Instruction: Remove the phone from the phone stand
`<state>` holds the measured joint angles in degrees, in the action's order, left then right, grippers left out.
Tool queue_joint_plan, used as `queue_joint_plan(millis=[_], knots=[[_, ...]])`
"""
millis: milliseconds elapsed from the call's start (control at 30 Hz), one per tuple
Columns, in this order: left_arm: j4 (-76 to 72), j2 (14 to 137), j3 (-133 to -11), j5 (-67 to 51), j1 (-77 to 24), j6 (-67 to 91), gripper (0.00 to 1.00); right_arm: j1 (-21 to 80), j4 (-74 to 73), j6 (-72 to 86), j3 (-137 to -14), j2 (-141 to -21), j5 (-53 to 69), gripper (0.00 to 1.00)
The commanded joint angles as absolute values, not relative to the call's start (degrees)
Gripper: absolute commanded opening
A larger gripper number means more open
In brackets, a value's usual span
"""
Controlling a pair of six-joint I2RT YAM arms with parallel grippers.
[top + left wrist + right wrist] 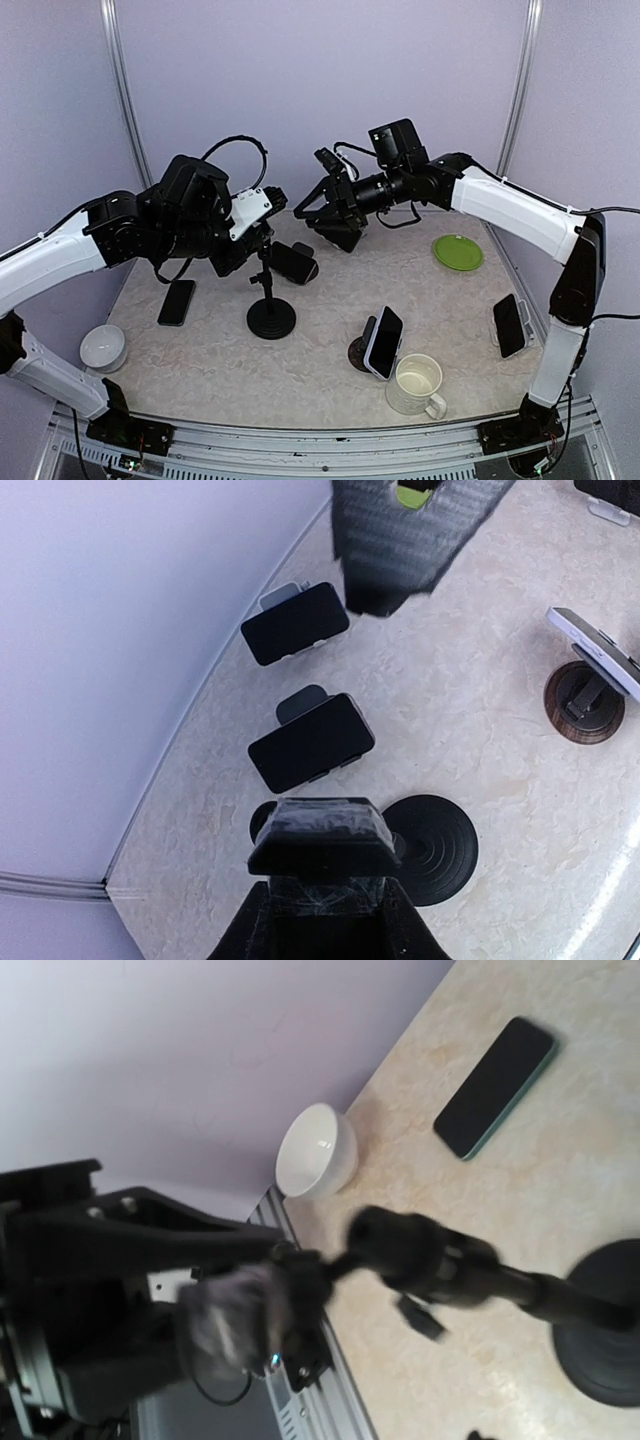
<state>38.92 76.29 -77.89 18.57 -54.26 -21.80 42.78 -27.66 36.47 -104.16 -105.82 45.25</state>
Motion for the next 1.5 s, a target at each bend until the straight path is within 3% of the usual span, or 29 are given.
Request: queue_joint_plan(millis=[0,333,767,1467], knots=[[34.6,72.2,-78.2,24.4,-52.6,-20.4,0.08,41.3,-27.9,34.9,-103.4,-102.7,46.1,0.63],[29.7,71.1,-77.6,25.0,-40.4,-21.0,0.06,39.7,-28.0,33.5,-103.2,-102.3,47.4,0.66],[18.5,78.6,-77.7,22.4,-20.5,-26.1,0.04,37.9,-27.0,34.2,-102.9,-102.8,47.5,0.67],[3.9,90.1,-79.5,22.8,-10.6,-28.1,0.03,36.2,-30.1,34.2,-110.7,-108.4,46.9,0.66]])
